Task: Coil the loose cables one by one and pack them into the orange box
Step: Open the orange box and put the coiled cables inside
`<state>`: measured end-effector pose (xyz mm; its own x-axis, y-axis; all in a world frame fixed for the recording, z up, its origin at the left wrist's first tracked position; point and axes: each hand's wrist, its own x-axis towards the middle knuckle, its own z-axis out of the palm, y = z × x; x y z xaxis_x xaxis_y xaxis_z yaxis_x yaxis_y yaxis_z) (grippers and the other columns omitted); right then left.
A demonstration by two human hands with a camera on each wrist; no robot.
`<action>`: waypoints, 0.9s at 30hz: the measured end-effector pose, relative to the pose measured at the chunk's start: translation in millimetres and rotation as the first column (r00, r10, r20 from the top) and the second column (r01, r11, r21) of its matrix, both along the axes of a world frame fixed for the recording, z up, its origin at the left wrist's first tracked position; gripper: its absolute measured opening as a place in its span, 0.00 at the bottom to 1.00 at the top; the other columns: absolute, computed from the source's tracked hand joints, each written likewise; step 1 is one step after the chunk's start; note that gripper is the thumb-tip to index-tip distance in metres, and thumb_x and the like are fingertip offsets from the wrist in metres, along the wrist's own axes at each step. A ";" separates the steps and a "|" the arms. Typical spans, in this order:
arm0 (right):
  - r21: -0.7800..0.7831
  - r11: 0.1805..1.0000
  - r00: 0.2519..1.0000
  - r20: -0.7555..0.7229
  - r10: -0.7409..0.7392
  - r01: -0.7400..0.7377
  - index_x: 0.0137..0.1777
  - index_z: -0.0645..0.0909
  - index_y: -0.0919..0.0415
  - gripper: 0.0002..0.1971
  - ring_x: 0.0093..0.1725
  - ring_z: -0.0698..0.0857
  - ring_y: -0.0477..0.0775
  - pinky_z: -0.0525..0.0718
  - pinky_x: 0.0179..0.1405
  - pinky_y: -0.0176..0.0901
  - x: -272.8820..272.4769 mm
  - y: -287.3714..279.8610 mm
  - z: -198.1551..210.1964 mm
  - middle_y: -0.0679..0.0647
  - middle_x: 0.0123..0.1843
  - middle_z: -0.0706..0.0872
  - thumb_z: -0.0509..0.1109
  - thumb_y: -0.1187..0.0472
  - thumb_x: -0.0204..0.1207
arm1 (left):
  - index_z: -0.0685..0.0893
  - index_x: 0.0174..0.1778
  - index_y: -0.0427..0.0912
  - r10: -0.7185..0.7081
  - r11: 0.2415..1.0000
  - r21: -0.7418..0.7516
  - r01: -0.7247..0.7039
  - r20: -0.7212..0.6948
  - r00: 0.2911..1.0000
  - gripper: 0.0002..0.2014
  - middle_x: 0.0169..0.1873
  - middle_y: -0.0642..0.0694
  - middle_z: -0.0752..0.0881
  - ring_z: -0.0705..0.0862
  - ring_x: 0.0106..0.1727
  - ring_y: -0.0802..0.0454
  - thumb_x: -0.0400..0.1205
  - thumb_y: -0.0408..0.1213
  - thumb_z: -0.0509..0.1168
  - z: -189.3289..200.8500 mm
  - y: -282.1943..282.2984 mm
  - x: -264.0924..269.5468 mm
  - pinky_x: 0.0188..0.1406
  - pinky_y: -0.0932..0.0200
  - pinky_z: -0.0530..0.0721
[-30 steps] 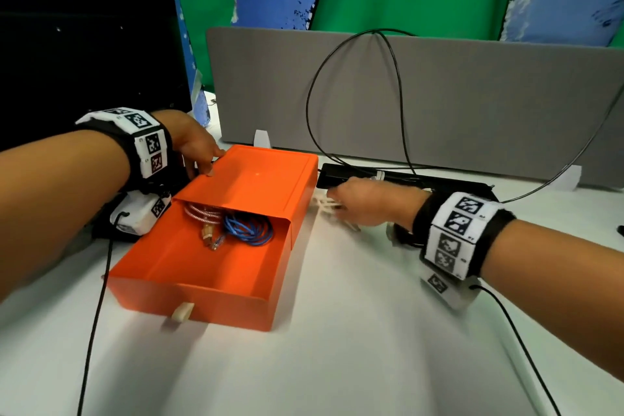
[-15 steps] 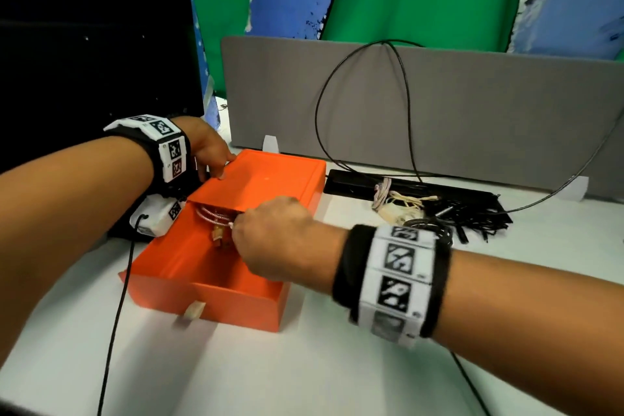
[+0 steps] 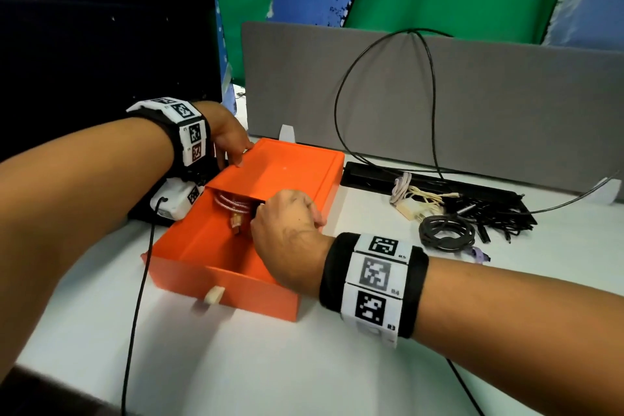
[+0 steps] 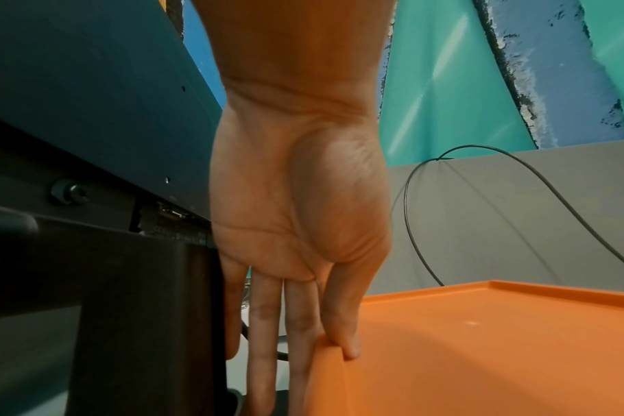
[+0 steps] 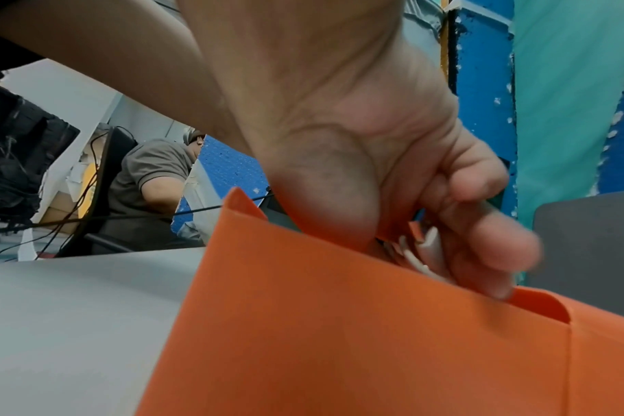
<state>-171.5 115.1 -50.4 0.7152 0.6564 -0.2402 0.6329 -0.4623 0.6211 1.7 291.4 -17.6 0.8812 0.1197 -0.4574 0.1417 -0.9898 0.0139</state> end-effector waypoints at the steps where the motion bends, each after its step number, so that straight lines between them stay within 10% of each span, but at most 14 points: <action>1: -0.092 0.995 0.999 0.017 -0.032 0.034 0.38 0.80 0.63 0.11 0.33 0.90 0.63 0.78 0.25 0.42 -3.0 1.3 0.7 0.59 0.39 0.89 0.55 0.69 0.66 | 0.50 0.87 0.44 0.001 1.000 0.003 -0.001 0.002 1.000 0.37 0.73 0.36 0.79 0.87 0.50 0.45 0.86 0.30 0.63 -0.2 0.0 -0.5 0.65 0.46 0.83; 6: -0.214 0.977 0.996 0.092 0.010 0.010 0.37 0.84 0.59 0.12 0.30 0.86 0.54 0.76 0.34 0.38 -5.7 5.7 -1.8 0.57 0.29 0.86 0.57 0.62 0.72 | 0.50 0.87 0.45 0.000 1.000 0.027 0.000 -0.002 1.000 0.36 0.74 0.37 0.78 0.88 0.42 0.52 0.87 0.32 0.62 0.2 0.6 0.8 0.70 0.44 0.80; 12: 0.116 0.991 0.992 -0.108 -0.058 0.071 0.67 0.80 0.57 0.14 0.65 0.81 0.63 0.83 0.52 0.50 12.3 1.9 -10.4 0.57 0.65 0.82 0.62 0.59 0.84 | 0.51 0.87 0.46 -0.021 0.999 0.044 0.021 -0.009 1.000 0.35 0.74 0.37 0.77 0.88 0.42 0.53 0.87 0.32 0.62 2.7 -1.9 -0.6 0.72 0.43 0.79; 27: 0.087 0.982 0.985 -0.058 -0.163 0.168 0.41 0.76 0.59 0.07 0.41 0.80 0.55 0.73 0.22 0.41 31.7 -13.0 -23.7 0.53 0.38 0.75 0.64 0.59 0.81 | 0.50 0.87 0.44 -0.008 1.000 0.019 0.009 -0.033 0.999 0.35 0.72 0.37 0.80 0.88 0.45 0.51 0.88 0.34 0.61 4.2 -4.3 -3.9 0.74 0.42 0.76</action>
<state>-139.9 102.1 -74.1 0.8041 0.5508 -0.2237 0.5725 -0.6162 0.5409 -2.2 287.1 -13.4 0.8665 0.1213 -0.4842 0.1334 -0.9910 -0.0096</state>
